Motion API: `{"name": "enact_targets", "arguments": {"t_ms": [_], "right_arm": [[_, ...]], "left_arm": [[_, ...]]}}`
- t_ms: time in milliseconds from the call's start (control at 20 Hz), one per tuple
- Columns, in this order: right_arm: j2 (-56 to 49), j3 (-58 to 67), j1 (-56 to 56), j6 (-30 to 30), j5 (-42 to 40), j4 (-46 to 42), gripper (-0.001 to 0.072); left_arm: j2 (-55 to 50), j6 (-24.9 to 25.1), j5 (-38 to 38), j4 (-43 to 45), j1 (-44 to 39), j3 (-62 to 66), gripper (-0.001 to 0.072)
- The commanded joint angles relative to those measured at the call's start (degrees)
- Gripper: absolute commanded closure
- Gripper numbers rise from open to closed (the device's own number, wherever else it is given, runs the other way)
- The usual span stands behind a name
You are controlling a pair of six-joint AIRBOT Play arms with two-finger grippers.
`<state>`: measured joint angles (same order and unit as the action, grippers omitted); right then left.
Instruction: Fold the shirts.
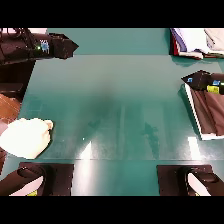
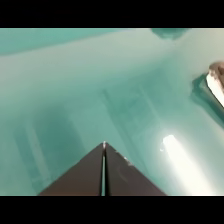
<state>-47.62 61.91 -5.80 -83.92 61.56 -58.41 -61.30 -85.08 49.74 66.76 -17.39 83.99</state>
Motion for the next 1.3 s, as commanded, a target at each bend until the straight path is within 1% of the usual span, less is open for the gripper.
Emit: {"name": "enact_targets", "arguments": {"t_ms": [0, 100, 150, 250, 350, 400, 450, 500, 550, 700, 800, 950, 1000, 1050, 1100, 1150, 1250], "right_arm": [[0.07, 0.0, -0.07, -0.04, 0.04, 0.2, 0.0696], [0.07, 0.0, -0.07, -0.04, 0.11, 0.28, 0.0695], [0.07, 0.0, -0.07, -0.02, 0.04, 0.28, 0.0695], [0.07, 0.0, -0.07, -0.04, -0.04, 0.28, 0.0695], [0.07, 0.0, -0.07, -0.04, -0.09, 0.31, 0.0695], [0.07, 0.0, -0.07, -0.04, -0.07, 0.31, 0.0696], [0.07, 0.0, -0.07, -0.04, -0.07, 0.28, 0.0695], [0.04, 0.0, -0.07, -0.02, -0.07, 0.28, 0.0695], [0.07, 0.0, -0.07, -0.02, -0.07, 0.28, 0.0695], [0.07, 0.0, -0.07, -0.02, -0.07, 0.28, 0.0696], [0.07, 0.0, -0.07, -0.02, -0.07, 0.28, 0.0695], [0.04, 0.0, -0.07, -0.02, -0.11, 0.26, 0.0695], [0.04, 0.0, -0.07, -0.02, -0.11, 0.26, 0.0695], [0.04, 0.0, -0.07, -0.02, -0.13, 0.26, 0.0696], [0.04, 0.0, -0.07, -0.02, -0.17, 0.26, 0.0695], [0.07, 0.0, -0.07, -0.02, -0.31, 0.28, 0.0695], [0.07, 0.46, -0.07, -0.04, -0.28, 0.48, 0.0695]], "left_arm": [[1.18, -0.09, 2.71, 3.54, 2.51, 0.37, 0.0683], [3.74, -0.39, 13.14, 7.82, 7.82, 0.11, 0.0683], [5.57, -0.39, 18.69, 11.23, 10.78, -0.72, 0.0683], [9.03, -0.02, 27.39, 18.34, 15.82, -4.44, 0.0682], [10.91, 0.02, 34.47, 24.9, 19.76, -10.19, 0.0681], [11.5, 0.04, 36.2, 26.47, 21.44, -13.75, 0.068], [11.72, 0.02, 36.63, 27.02, 22.99, -17.88, 0.0513], [11.72, -0.13, 36.13, 27.02, 24.02, -21.88, 0.0147], [11.72, -0.76, 34.62, 27.12, 24.68, -26.32, -0.0013], [11.63, -1.44, 27.23, 27.85, 24.94, -38.23, -0.0008], [11.54, -2.23, 23.56, 27.85, 24.94, -43.87, -0.0008], [11.54, -3.23, 22.69, 28.22, 24.94, -47.95, -0.0006], [11.54, -3.65, 23.26, 28.22, 24.94, -47.93, 0.0083], [11.61, -3.5, 23.82, 28.22, 24.92, -47.65, 0.0393], [11.61, -3.43, 24.28, 28.22, 24.92, -47.17, 0.0636], [11.61, -3.43, 24.44, 28.15, 24.92, -46.05, 0.0683], [11.69, -3.41, 26.47, 27.65, 24.92, -40.63, 0.0684]]}}
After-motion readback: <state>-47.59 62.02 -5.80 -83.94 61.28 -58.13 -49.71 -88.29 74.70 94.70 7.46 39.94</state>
